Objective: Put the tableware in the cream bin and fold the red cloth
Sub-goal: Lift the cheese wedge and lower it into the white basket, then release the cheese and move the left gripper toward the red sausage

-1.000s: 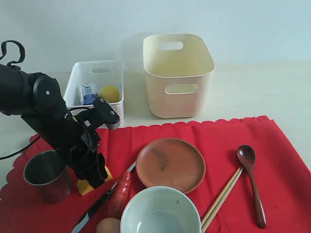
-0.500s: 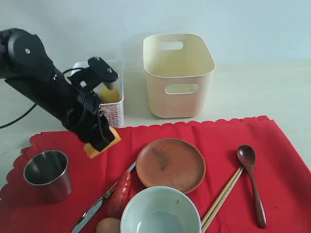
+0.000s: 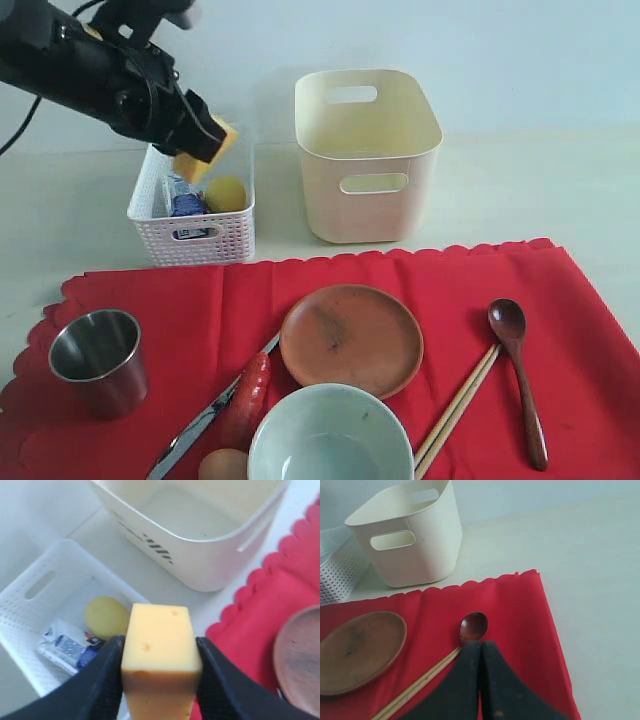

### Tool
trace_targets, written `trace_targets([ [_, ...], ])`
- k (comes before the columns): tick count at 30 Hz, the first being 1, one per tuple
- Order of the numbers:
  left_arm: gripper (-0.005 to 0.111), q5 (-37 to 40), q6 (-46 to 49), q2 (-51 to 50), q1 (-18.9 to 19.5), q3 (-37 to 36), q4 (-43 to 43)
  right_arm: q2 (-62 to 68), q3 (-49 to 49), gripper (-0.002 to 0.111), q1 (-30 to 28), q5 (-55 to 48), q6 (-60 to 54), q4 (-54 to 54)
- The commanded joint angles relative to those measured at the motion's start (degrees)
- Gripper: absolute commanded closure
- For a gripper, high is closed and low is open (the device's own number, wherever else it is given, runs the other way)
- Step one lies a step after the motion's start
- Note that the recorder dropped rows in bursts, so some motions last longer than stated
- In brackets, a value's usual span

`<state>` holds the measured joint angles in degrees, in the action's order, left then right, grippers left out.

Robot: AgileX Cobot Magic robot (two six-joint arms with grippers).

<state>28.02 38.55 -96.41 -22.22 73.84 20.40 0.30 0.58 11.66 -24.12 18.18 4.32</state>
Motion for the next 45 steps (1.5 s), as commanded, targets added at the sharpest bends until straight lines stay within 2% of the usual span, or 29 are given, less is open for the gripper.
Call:
trace_targets([
  [1, 0.107, -2.0, -1.1, -5.3, 4.4, 5.3, 3.7, -0.3, -0.2, 0.108, -0.3, 0.7, 0.0, 0.3],
  [7, 0.107, -2.1, -1.1, -15.2, 7.0, 13.4, 4.8, -0.3, -0.2, 0.108, -0.3, 0.7, 0.0, 0.3],
  [15, 0.107, -3.9, -1.3, -27.6, 7.5, 23.7, 7.9, -0.3, -0.2, 0.108, -0.3, 0.7, 0.0, 0.3],
  [24, 0.105, -11.6, -1.3, -34.0, 7.5, 26.3, 9.1, -0.3, -0.2, 0.108, -0.3, 0.7, 0.0, 0.3],
  [27, 0.090, -11.6, -1.2, -34.7, 7.6, 26.3, 8.7, -0.3, -0.2, 0.108, -0.3, 0.7, 0.0, 0.3],
  [32, 0.048, -11.2, -1.2, -34.7, 7.6, 26.3, 8.7, -0.3, -0.2, 0.108, -0.3, 0.7, 0.1, 0.3],
  [33, 0.040, -10.5, -1.2, -34.1, 7.6, 26.3, 8.7, -0.3, -0.2, 0.108, -0.3, 0.7, 0.1, 0.3],
  [38, 0.039, -3.7, -1.3, -29.9, 7.7, 26.3, 8.2, -0.3, -0.2, 0.108, -0.3, 0.7, 0.1, 0.3],
  [45, 0.040, 19.9, -2.2, -21.8, 7.6, 26.3, 5.8, -0.3, -0.2, 0.108, -0.3, 0.7, 0.0, 0.3],
])
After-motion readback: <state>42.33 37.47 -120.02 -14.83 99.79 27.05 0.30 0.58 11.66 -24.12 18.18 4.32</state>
